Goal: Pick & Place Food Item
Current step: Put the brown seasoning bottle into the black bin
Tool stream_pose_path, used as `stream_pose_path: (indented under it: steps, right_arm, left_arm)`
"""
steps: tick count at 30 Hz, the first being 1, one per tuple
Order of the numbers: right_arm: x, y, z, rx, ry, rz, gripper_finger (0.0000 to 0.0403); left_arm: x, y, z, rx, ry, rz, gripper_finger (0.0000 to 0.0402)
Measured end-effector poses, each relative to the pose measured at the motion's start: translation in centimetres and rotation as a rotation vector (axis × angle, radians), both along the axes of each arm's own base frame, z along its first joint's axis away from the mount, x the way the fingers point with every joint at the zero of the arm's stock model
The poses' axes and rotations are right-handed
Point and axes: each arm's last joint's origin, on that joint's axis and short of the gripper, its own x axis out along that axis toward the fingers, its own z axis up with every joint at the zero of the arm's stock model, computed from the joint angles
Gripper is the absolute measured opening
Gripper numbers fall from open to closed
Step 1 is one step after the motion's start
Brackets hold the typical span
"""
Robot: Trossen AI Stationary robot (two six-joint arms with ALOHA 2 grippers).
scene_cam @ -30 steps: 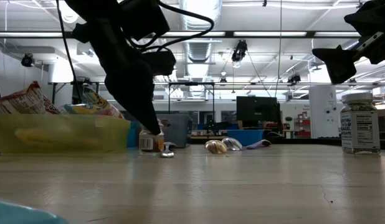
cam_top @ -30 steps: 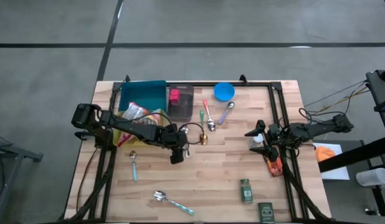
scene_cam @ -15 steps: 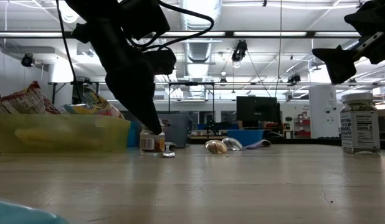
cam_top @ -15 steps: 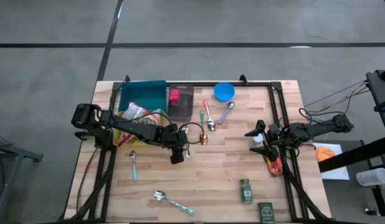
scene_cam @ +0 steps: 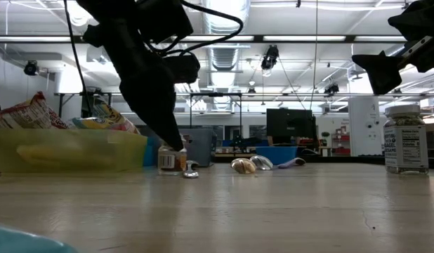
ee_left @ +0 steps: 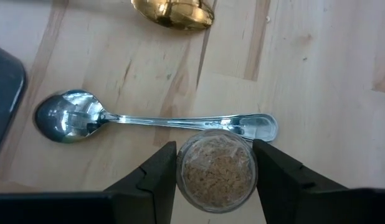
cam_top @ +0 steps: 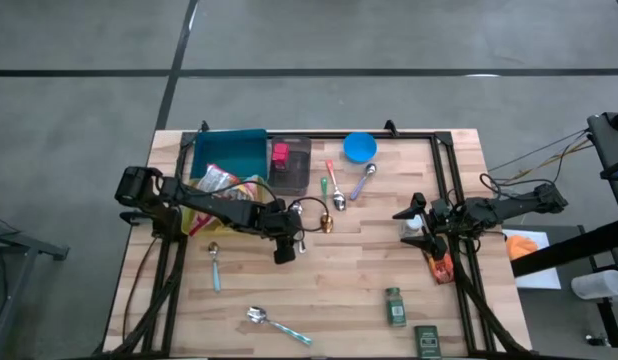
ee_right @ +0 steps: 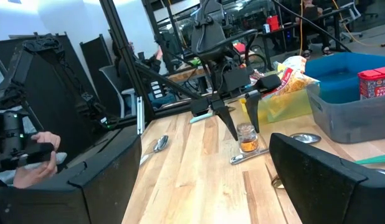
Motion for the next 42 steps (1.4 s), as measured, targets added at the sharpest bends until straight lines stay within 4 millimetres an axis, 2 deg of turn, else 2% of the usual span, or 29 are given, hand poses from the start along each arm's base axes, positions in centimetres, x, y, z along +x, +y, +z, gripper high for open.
stream_pose_path:
  steps: [4,10,14,19,25,32,37,42]
  right_arm:
    - [0.0,0.0,0.0,0.000,0.000,0.000,0.0351]
    - [0.0,0.0,0.0,0.000,0.000,0.000,0.0351]
    - [0.0,0.0,0.0,0.000,0.001,0.000,0.0351]
    - [0.0,0.0,0.0,0.000,0.001,0.000,0.0351]
    - [0.0,0.0,0.0,0.000,0.001,0.000,0.0351]
    - [0.0,0.0,0.0,0.000,0.000,0.000,0.0351]
    - [0.0,0.0,0.0,0.000,0.000,0.000,0.0351]
    - [0.0,0.0,0.0,0.000,0.000,0.000,0.0351]
  left_arm:
    - [0.6,0.0,2.4,0.012,-0.037,0.008,0.0165]
    - [1.1,0.6,6.8,0.125,-0.073,0.097,0.0165]
    - [1.4,1.9,9.3,0.187,-0.114,0.251,0.0169]
    - [1.8,4.8,10.9,0.211,-0.172,0.429,0.0174]
    - [1.3,9.4,11.0,0.165,-0.192,0.638,0.0167]
    - [-0.2,13.7,8.9,0.089,-0.160,0.795,0.0175]
    - [-0.9,15.1,7.4,0.071,-0.166,0.833,0.0169]
    - [-1.4,15.1,6.0,0.053,-0.146,0.841,0.0170]
